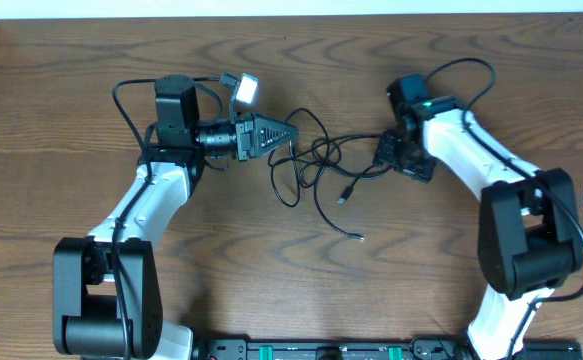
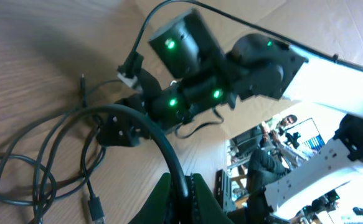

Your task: Untangle cables

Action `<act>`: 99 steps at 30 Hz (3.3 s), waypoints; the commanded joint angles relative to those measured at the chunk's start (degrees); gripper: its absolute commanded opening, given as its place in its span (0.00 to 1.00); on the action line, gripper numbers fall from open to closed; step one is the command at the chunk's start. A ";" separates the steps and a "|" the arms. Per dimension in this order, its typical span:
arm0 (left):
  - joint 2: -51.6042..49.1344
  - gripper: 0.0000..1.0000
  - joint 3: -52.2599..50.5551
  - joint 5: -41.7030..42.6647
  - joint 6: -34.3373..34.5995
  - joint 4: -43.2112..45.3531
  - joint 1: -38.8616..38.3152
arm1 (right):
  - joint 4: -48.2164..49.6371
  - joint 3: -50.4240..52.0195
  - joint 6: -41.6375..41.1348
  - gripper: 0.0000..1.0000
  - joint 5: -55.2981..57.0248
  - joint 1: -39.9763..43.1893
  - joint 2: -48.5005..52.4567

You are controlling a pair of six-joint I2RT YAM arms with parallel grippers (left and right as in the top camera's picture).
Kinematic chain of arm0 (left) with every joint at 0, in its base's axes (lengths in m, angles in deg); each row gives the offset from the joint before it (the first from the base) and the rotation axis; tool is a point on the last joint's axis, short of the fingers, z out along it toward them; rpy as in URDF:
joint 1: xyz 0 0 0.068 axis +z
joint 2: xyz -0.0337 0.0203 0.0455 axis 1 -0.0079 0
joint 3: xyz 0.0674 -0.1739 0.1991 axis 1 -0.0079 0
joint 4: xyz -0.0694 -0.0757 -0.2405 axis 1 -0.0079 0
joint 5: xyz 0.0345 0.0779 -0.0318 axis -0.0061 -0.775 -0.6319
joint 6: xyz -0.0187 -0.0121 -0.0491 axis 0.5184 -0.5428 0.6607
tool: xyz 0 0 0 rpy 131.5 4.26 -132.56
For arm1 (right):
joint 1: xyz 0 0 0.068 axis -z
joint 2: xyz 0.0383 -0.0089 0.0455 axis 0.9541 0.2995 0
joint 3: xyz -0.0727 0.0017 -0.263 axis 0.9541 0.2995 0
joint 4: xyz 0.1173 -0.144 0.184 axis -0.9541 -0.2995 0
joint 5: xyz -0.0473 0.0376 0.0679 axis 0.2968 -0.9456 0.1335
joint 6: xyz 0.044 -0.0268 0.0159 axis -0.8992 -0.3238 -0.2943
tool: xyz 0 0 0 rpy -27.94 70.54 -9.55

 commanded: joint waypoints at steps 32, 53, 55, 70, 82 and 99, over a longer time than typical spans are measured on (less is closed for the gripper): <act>13.20 0.08 -0.04 -107.69 3.41 -34.69 6.29 | 7.28 -2.93 18.21 0.01 18.69 32.09 -13.57; 13.88 0.08 -0.04 -61.79 5.60 -36.52 12.41 | 7.72 -2.93 26.62 0.01 -17.35 32.15 -13.60; 13.88 0.10 -0.04 -56.06 5.60 -35.41 11.76 | 7.08 -2.93 29.20 0.01 -25.51 30.08 -13.60; 13.88 0.58 -0.04 -49.29 5.62 -31.74 5.27 | 5.79 -4.70 43.71 0.01 -46.47 0.50 -16.55; 13.81 0.94 -0.07 -40.94 5.27 -33.81 2.40 | 8.41 -5.66 41.48 0.01 -41.18 -2.29 -21.84; 11.47 0.94 -0.22 -57.88 -0.83 -32.81 -14.38 | 12.07 -5.68 42.45 0.01 -56.87 -2.29 -22.25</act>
